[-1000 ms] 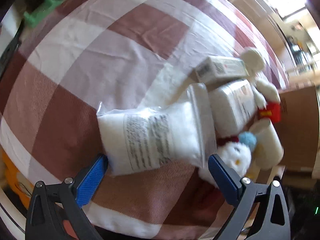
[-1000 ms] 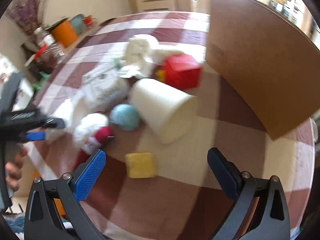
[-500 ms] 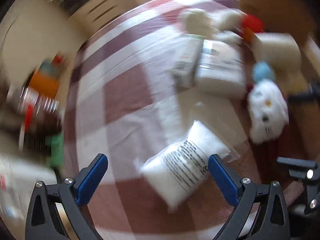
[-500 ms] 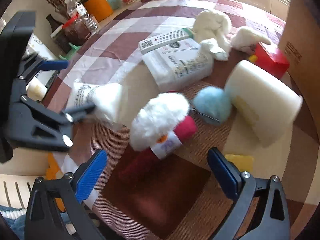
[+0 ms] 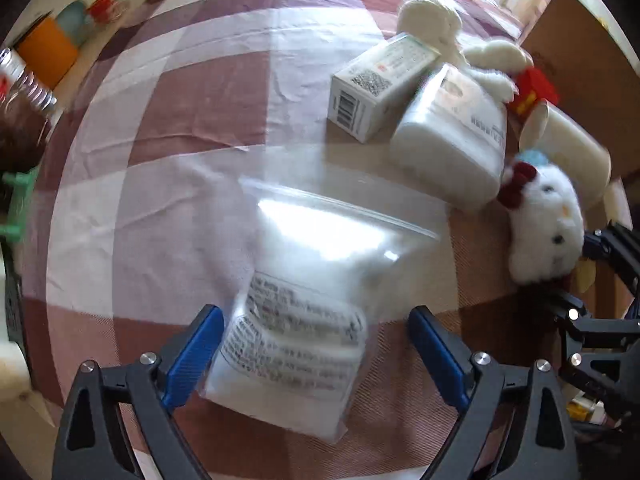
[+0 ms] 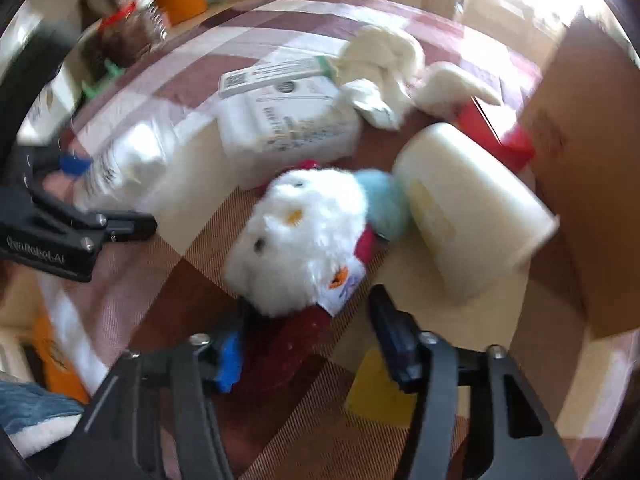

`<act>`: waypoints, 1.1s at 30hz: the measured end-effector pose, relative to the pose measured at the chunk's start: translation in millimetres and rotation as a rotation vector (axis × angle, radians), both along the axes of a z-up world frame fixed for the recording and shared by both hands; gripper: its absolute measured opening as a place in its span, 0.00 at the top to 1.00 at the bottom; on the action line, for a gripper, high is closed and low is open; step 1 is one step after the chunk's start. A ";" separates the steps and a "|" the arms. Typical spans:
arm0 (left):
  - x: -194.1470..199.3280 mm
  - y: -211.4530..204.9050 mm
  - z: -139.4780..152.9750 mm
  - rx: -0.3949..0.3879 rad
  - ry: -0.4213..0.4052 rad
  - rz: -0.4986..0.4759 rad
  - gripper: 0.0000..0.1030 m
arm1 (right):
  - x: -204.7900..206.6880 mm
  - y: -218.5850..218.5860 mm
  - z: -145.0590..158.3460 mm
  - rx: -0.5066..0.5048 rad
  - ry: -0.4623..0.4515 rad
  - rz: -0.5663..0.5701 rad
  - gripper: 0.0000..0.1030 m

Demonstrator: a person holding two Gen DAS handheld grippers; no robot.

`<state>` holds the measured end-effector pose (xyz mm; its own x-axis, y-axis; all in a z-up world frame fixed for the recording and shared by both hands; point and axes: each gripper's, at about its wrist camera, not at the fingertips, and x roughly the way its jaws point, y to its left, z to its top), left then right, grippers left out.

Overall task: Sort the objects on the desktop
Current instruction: 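Grasp the white zip bag with the left tool while the right tool grasps the Hello Kitty plush, then lift and carry the zip bag with the left tool while the right tool carries the plush over the box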

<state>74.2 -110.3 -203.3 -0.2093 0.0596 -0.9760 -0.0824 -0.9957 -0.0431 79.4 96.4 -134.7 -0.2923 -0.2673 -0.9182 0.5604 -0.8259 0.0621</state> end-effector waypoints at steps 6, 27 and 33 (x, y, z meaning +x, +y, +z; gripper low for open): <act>-8.0 12.4 2.0 -0.033 0.009 -0.100 0.04 | -7.8 -9.7 -9.1 -0.051 0.004 -0.027 0.20; -45.5 16.5 109.9 0.353 0.068 0.053 0.64 | -3.7 150.6 108.8 -0.196 0.062 -0.405 0.68; -61.0 61.3 173.2 0.267 0.218 -0.041 0.64 | 0.8 164.5 169.2 -0.219 0.214 -0.470 0.68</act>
